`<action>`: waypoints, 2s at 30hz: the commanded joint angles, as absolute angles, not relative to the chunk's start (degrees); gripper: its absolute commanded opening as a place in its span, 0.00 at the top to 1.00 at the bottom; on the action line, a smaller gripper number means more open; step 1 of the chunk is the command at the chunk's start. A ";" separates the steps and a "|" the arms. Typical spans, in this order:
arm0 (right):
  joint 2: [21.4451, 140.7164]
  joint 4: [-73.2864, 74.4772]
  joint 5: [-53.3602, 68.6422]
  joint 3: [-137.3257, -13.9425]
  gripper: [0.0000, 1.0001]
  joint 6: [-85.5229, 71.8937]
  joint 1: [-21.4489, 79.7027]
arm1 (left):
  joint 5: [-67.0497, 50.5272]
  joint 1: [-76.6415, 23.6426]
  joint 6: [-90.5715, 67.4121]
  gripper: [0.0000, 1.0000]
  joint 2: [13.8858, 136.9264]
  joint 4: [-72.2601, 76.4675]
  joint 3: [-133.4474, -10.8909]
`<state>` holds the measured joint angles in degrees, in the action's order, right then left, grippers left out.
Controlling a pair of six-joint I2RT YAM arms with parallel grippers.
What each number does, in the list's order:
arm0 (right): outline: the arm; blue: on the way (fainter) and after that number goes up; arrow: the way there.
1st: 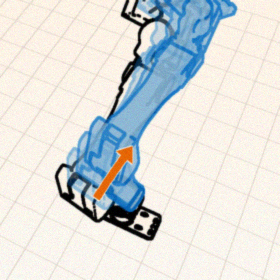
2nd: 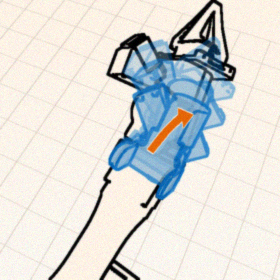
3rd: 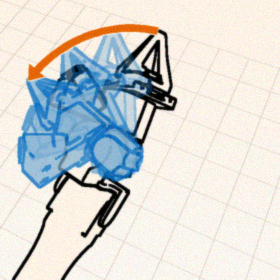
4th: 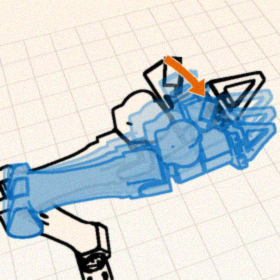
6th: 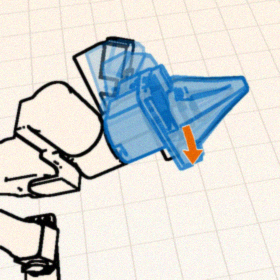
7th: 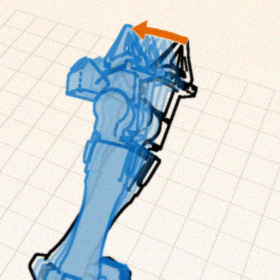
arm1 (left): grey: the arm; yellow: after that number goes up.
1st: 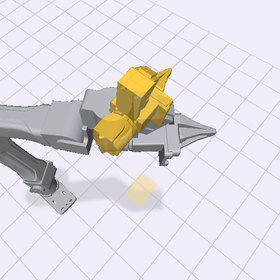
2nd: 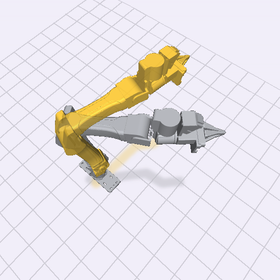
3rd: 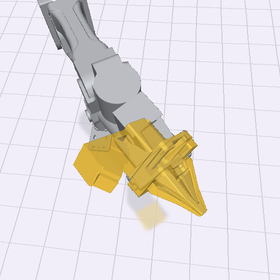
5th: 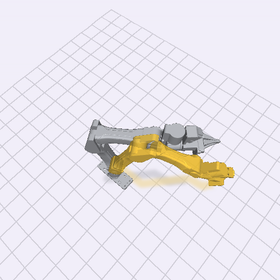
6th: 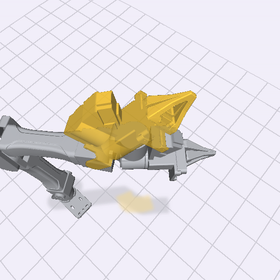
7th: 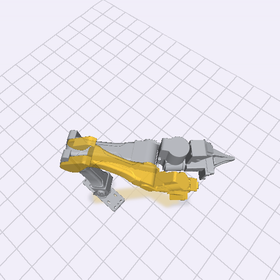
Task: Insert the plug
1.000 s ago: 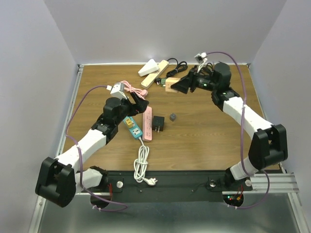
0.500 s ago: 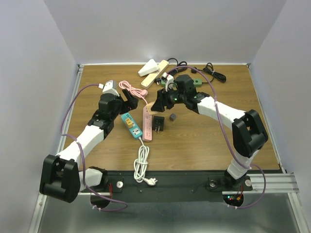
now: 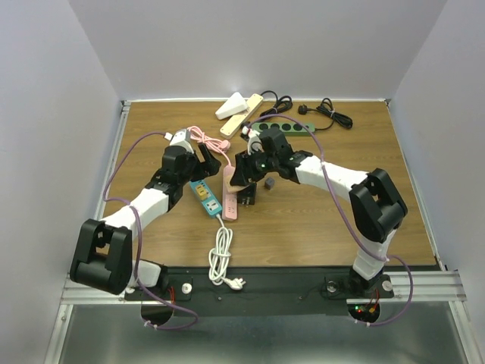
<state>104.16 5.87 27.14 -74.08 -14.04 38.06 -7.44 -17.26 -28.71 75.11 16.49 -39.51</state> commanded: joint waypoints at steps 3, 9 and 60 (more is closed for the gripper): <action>105.03 4.31 25.49 -74.53 1.00 -15.47 39.81 | -9.67 -17.14 -26.63 0.08 76.90 20.21 -42.71; 106.26 4.31 24.08 -74.45 1.00 -16.43 40.43 | -10.28 -17.23 -26.46 0.09 77.78 20.74 -42.98; 86.22 14.77 0.35 -61.78 1.00 -8.18 34.37 | -14.43 -34.19 -16.35 0.28 101.61 25.06 -51.07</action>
